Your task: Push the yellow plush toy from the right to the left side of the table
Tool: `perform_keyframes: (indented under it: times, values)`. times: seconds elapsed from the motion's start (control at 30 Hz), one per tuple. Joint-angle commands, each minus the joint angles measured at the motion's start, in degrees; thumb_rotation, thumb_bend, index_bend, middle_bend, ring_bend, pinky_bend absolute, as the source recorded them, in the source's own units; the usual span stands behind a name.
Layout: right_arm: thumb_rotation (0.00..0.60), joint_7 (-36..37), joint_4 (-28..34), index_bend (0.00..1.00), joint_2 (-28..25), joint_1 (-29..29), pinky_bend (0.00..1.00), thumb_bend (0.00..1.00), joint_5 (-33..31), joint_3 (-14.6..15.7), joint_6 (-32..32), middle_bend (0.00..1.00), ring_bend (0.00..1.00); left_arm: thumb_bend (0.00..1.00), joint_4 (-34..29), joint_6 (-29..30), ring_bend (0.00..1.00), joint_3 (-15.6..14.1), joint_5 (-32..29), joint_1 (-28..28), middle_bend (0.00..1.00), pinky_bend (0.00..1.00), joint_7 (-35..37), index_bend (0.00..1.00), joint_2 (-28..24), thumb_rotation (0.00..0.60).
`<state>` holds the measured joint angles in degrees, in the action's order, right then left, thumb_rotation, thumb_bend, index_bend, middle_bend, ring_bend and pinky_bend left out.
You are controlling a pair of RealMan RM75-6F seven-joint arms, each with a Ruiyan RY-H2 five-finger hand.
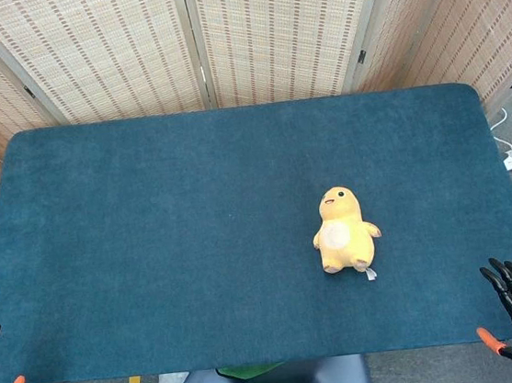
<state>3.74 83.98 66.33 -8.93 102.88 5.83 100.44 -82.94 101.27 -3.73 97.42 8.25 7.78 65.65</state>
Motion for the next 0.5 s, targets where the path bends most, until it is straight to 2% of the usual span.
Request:
perform_keyframes:
  times: [0.03, 0.23, 0.33, 0.5]
  values:
    - [0.600, -0.08, 0.06, 0.00, 0.03, -0.06, 0.00, 0.18, 0.01, 0.03, 0.05, 0.00, 0.00, 0.33, 0.12, 0.07, 0.00, -0.07, 0.04, 0.09, 0.00, 0.20, -0.08, 0.00, 0.03, 0.600]
    - [0.600, -2.85, 1.22, 0.00, 0.52, 2.12, 0.00, 0.18, 1.32, -0.21, -3.05, 0.00, 0.00, 0.33, -0.27, -0.49, 0.00, 0.26, -0.72, -0.14, 0.00, 0.20, 0.22, 0.00, -0.13, 0.600]
    - [0.600, -3.09, 4.81, 0.00, -0.48, 7.61, 0.00, 0.18, 1.61, -1.44, -10.55, 0.00, 0.00, 0.33, -0.55, -1.16, 0.00, 0.25, -0.71, -0.53, 0.00, 0.20, 0.45, 0.00, -0.31, 0.600]
    - [0.600, -3.13, 10.45, 0.00, -1.46, 19.18, 0.00, 0.18, -2.55, -6.46, -26.23, 0.00, 0.00, 0.33, -0.83, -1.35, 0.00, -0.01, 0.30, -0.99, 0.00, 0.20, 0.50, 0.00, -0.47, 0.600]
